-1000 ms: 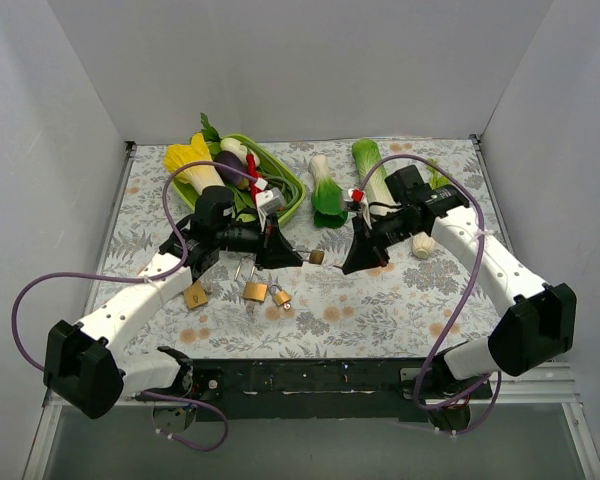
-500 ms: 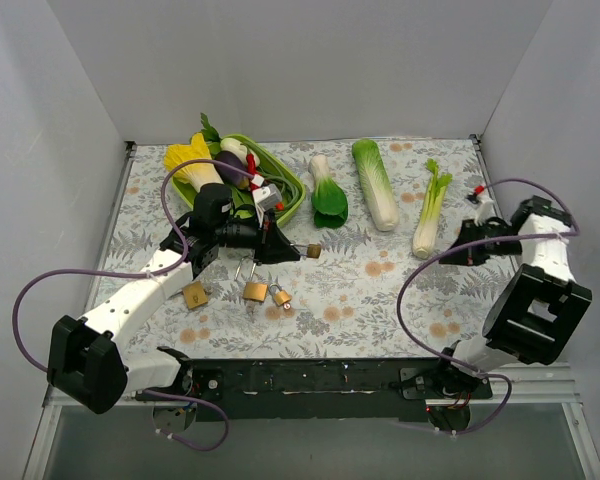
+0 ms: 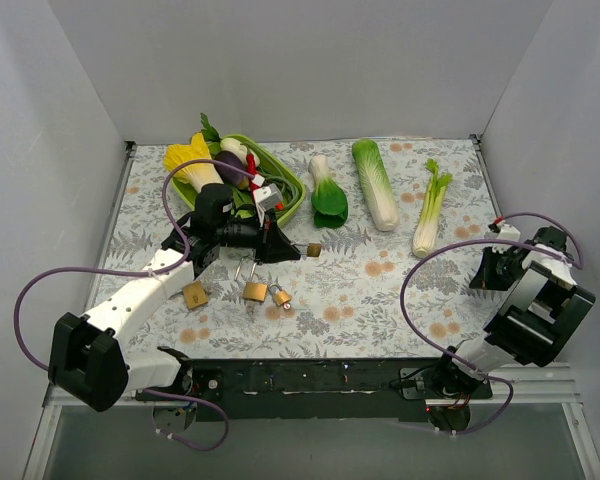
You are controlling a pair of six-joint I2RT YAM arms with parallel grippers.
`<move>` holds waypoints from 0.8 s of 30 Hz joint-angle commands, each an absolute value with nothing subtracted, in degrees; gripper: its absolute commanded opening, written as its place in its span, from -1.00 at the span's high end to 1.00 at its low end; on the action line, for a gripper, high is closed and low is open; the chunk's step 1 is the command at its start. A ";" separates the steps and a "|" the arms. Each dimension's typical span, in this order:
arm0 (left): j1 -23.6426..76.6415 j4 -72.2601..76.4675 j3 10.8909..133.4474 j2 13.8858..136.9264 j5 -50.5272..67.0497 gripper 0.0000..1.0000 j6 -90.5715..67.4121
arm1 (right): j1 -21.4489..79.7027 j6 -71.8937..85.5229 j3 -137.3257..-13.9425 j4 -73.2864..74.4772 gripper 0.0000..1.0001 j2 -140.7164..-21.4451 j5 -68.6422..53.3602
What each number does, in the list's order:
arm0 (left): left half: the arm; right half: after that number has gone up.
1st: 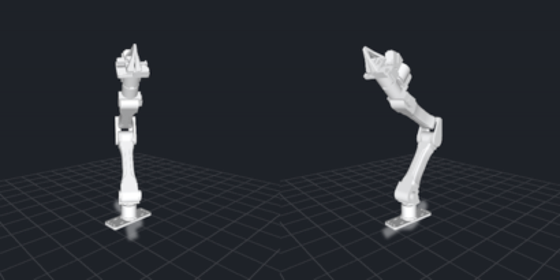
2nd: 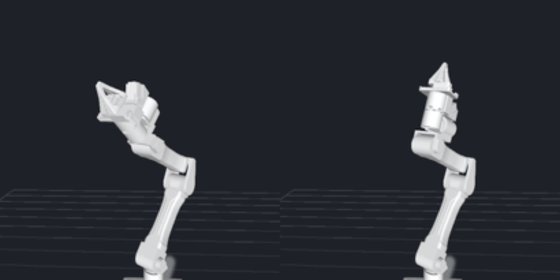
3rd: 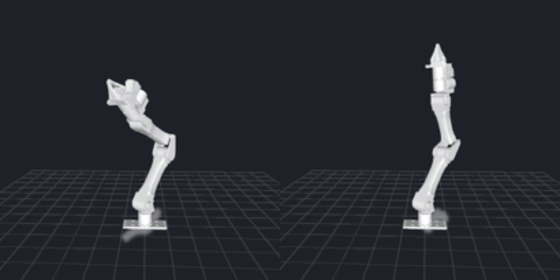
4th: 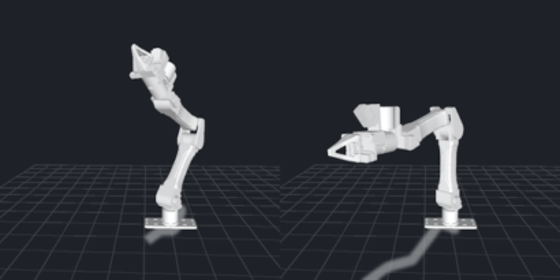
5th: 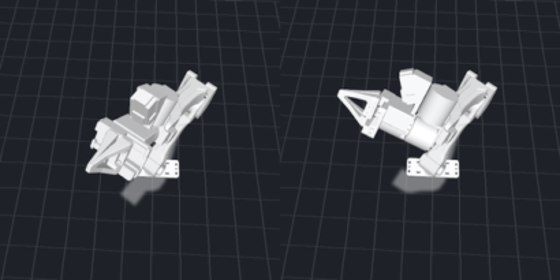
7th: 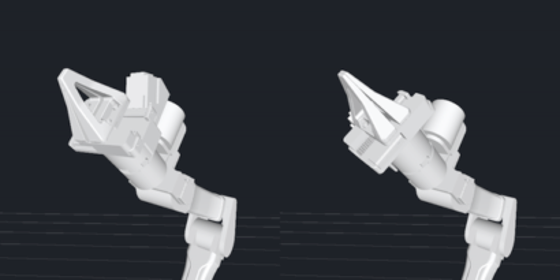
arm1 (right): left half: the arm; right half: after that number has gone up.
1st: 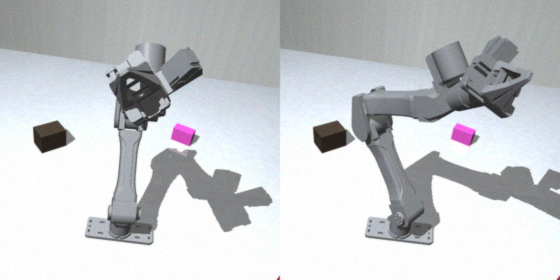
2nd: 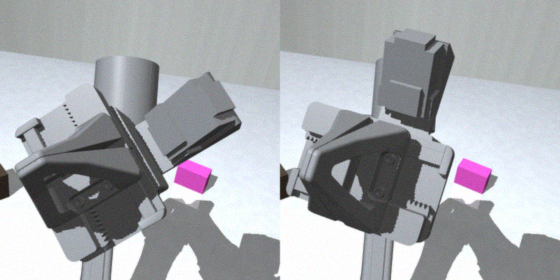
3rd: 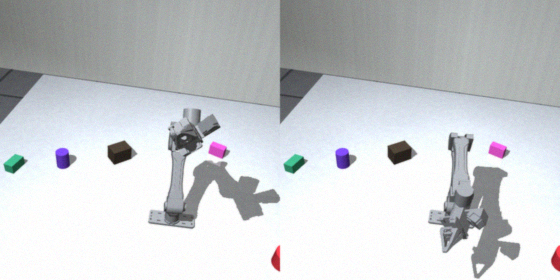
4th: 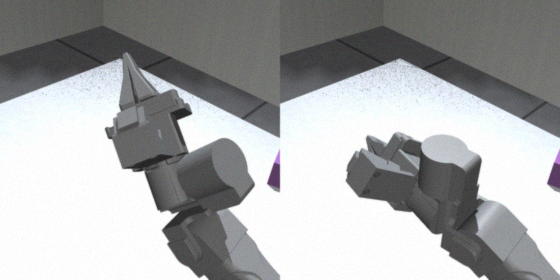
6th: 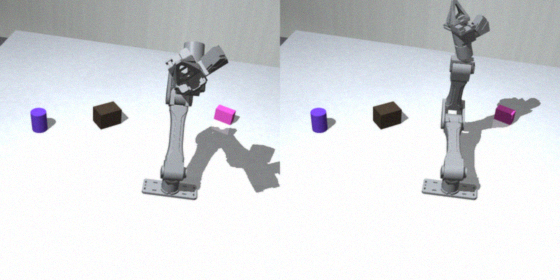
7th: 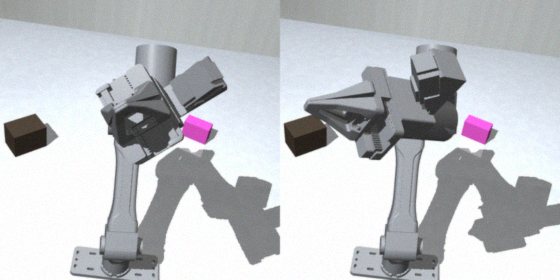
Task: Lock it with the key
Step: Place the key at the center of the board.
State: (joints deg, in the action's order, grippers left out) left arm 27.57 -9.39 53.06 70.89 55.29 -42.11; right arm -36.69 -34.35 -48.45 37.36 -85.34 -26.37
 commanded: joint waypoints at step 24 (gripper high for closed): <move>27.42 -6.77 50.80 70.75 55.46 1.00 -40.08 | -30.41 -27.68 -49.30 30.41 0.54 -92.55 -27.07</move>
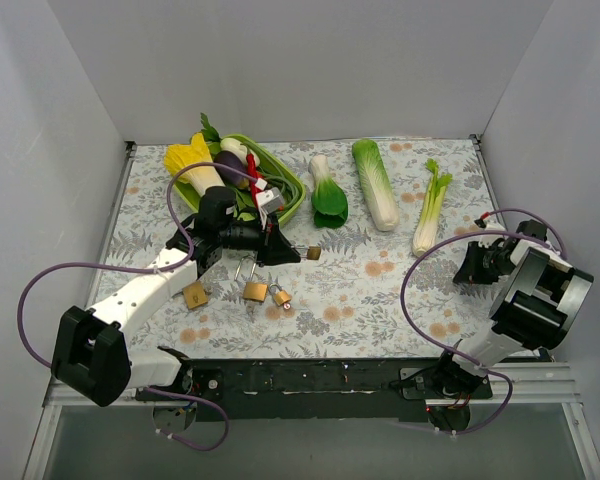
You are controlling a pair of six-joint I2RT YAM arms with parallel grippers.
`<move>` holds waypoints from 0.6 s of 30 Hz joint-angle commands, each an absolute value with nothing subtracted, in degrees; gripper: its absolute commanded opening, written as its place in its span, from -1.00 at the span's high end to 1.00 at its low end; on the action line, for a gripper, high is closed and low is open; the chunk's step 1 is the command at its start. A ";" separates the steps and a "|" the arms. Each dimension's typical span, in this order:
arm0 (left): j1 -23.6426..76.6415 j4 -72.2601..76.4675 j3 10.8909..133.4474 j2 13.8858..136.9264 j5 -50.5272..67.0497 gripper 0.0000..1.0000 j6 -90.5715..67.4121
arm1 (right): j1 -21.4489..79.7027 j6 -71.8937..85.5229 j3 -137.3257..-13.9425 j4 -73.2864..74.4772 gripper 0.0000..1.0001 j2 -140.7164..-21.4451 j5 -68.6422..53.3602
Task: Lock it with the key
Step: Place the key at the center of the board.
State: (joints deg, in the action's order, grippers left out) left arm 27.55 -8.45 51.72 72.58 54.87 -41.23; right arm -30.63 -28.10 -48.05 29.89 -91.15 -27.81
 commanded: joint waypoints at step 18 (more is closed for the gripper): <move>27.77 -9.75 53.60 75.84 55.98 1.00 -49.80 | -25.34 -38.93 -61.51 44.54 -0.47 -82.36 -30.05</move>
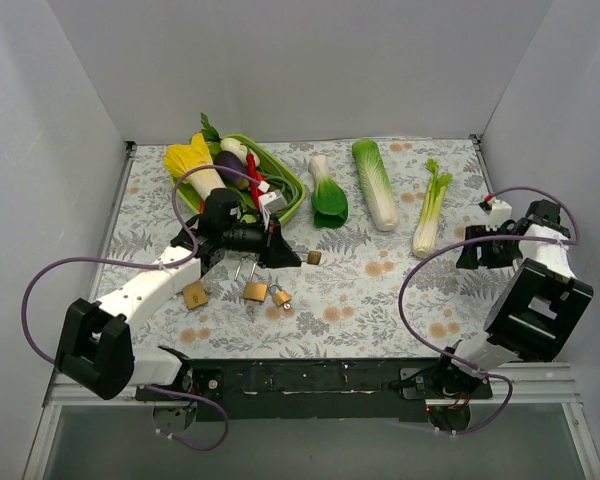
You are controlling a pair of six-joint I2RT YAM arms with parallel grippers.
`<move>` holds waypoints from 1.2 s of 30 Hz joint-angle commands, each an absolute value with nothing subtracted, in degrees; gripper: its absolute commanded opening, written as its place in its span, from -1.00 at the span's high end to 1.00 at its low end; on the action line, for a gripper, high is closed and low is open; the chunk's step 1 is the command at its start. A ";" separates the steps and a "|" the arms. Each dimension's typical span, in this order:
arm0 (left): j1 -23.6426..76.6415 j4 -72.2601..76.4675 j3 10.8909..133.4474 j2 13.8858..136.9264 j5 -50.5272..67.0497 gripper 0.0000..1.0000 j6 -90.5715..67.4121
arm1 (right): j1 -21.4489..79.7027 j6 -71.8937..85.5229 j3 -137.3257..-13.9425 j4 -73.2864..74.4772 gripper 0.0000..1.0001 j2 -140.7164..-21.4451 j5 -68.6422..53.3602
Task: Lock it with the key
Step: Place the key at the center of the board, then place the lock at the center of the board.
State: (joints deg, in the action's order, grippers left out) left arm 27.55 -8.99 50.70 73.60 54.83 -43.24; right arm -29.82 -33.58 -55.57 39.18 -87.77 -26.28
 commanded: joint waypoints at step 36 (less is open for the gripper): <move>33.22 -9.14 58.62 86.04 60.56 1.00 -71.63 | 43.06 -36.30 -62.93 32.96 -0.58 -68.64 -27.78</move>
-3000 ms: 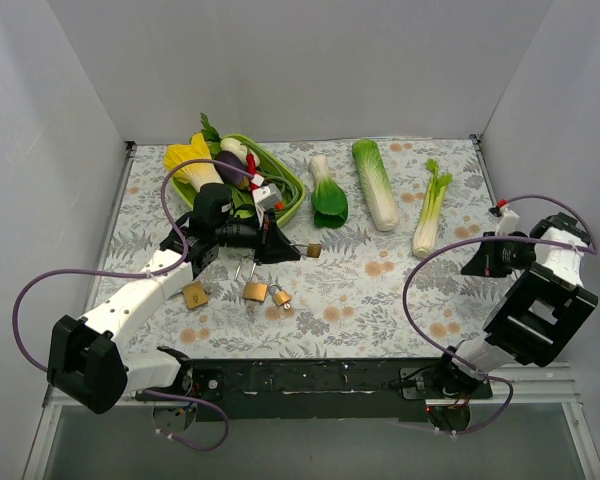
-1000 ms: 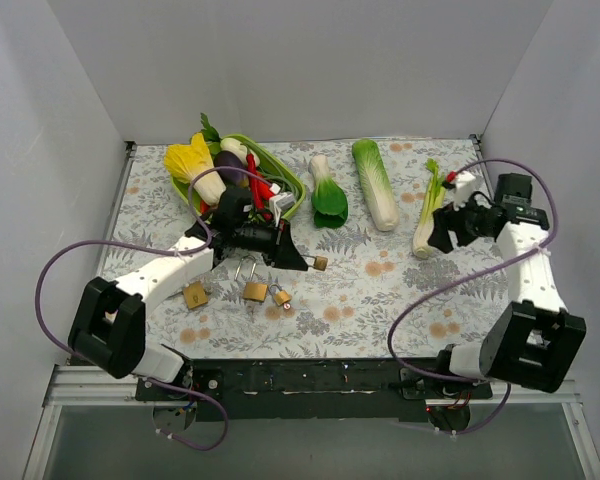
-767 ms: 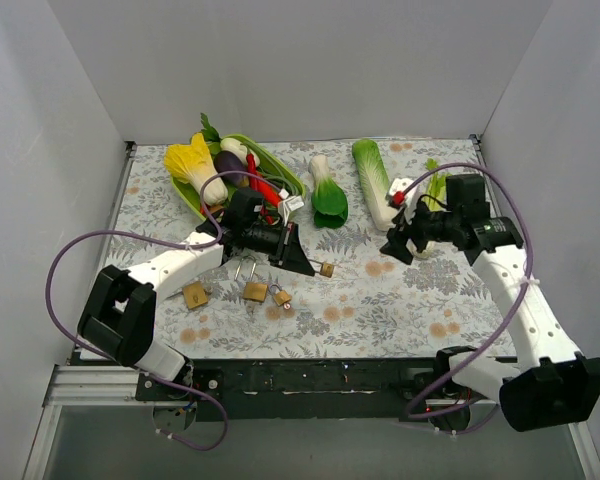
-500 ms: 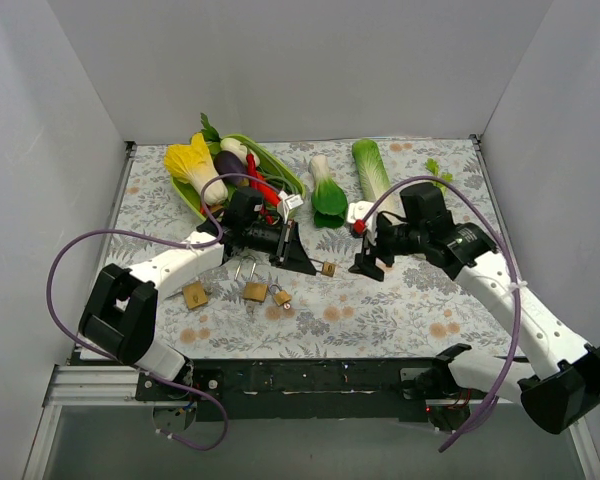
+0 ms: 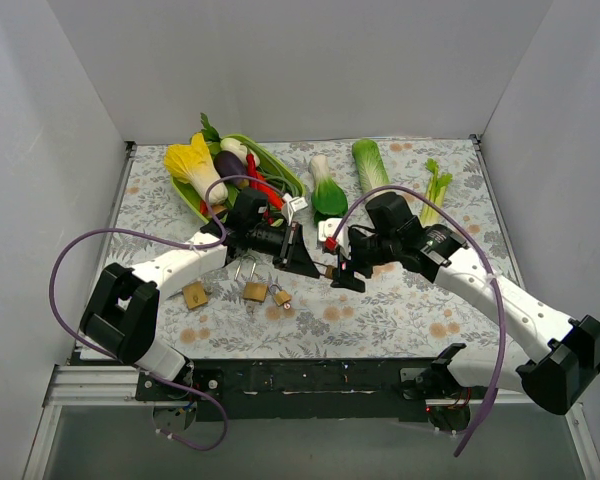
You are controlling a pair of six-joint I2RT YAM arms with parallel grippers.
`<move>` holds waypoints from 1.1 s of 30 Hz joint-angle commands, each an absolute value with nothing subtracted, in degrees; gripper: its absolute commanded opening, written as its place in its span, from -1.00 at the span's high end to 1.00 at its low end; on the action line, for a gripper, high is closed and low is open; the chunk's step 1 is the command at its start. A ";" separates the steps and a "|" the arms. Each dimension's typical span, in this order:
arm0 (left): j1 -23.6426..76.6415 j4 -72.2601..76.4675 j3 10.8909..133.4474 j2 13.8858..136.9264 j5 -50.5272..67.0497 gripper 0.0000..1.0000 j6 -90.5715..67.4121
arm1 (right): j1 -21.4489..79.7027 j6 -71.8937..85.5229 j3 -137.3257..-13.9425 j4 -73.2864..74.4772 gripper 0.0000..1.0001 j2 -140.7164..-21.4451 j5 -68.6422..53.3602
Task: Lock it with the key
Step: Place the lock at the center of the board.
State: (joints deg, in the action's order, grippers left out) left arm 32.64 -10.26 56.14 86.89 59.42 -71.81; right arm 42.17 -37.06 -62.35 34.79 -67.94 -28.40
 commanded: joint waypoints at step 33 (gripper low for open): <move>31.04 -5.80 54.93 82.54 59.16 -0.47 -71.02 | 40.88 -29.38 -59.33 31.37 0.97 -69.08 -24.25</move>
State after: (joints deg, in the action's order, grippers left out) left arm 32.95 -7.03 55.72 86.65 59.20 -72.88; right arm 43.55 -33.98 -60.05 31.31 -70.46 -22.48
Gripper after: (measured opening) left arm 0.462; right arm 0.225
